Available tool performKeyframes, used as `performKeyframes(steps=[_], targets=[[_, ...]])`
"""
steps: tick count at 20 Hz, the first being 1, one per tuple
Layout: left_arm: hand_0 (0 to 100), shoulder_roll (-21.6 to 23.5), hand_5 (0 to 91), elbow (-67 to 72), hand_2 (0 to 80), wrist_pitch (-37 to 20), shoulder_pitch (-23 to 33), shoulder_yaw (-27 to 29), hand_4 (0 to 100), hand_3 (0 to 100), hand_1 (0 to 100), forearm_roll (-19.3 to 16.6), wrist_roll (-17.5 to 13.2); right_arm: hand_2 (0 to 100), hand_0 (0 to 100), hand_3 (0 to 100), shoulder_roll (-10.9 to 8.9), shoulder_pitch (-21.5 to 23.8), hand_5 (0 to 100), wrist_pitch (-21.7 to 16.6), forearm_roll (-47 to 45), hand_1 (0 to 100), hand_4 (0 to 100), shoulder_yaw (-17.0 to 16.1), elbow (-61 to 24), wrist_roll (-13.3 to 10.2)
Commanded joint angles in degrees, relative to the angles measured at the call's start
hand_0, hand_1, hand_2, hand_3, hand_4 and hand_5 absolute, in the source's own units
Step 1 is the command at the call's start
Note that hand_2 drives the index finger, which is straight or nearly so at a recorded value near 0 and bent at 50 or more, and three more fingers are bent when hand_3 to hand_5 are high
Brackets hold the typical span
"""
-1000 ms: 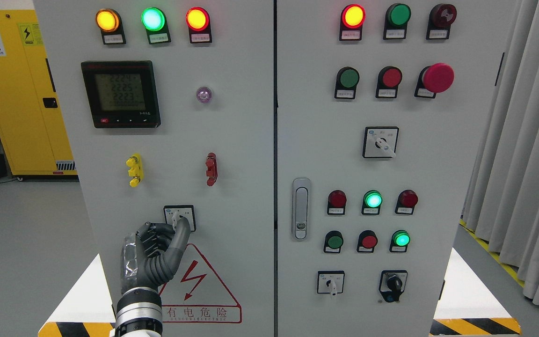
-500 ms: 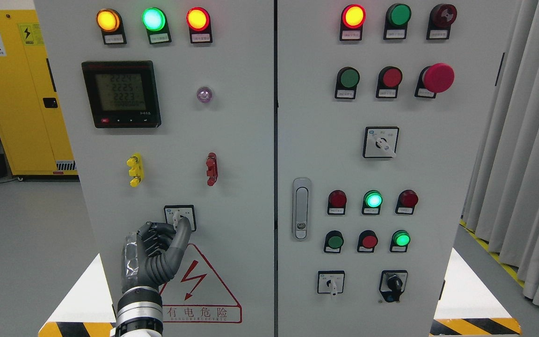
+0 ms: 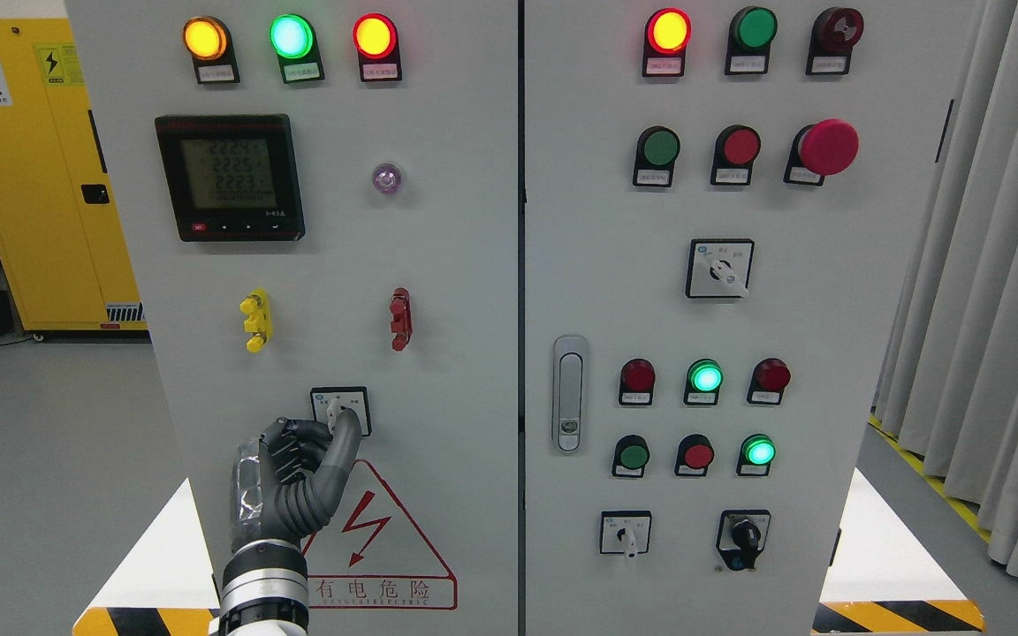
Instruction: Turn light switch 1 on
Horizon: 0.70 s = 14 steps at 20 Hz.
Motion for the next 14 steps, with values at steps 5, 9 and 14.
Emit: performKeyframes(steps=[5,9,14], targets=[[47,0.0,85.5,0.1,60.7,0.0,0.0,-0.2,87,89,59,0.1,-0.2,4,0,0,0.00,0.0,0,0.0,0.0,50,0,0.0,0.0,0.0],[50,0.0,85.5,0.1,60.6,0.0,0.0,-0.2,87,89,58,0.1,-0.2,4,0,0,0.00,0.0,0,0.0,0.0,50,0,0.0,0.0,0.0],[52,0.0,85.4,0.0,60.2,-0.1,0.0,-0.2,87,89,58,0.1,-0.2,4,0,0,0.00,0.0,0,0.0,0.0,50,0,0.0,0.0,0.0]])
